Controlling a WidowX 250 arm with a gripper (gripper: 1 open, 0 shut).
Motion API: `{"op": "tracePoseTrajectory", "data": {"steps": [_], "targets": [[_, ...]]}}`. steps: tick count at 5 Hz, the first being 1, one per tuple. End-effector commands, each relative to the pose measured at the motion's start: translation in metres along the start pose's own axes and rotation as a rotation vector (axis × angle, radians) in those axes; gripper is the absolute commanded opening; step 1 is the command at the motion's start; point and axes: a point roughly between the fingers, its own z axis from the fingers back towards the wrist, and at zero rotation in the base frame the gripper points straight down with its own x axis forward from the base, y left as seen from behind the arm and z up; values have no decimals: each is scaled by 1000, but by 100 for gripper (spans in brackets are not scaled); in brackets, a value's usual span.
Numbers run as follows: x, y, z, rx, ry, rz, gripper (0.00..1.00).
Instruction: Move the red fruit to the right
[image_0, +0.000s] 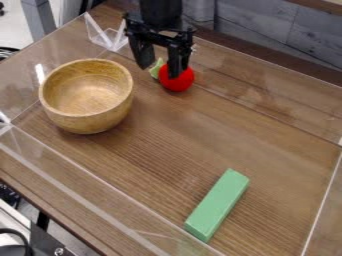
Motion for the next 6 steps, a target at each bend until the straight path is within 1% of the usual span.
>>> {"op": "tracePoseTrajectory", "data": {"steps": [1,2,4,5,6], "targets": [[9,0,1,-2,-48,-22,100],[15,-2,-7,-15,-61,-44,100],[29,-24,-8,-40,-84,-31,100],[40,-14,-12,-49,-99,-4,100],[47,0,-17,-51,-102,24,100]]}}
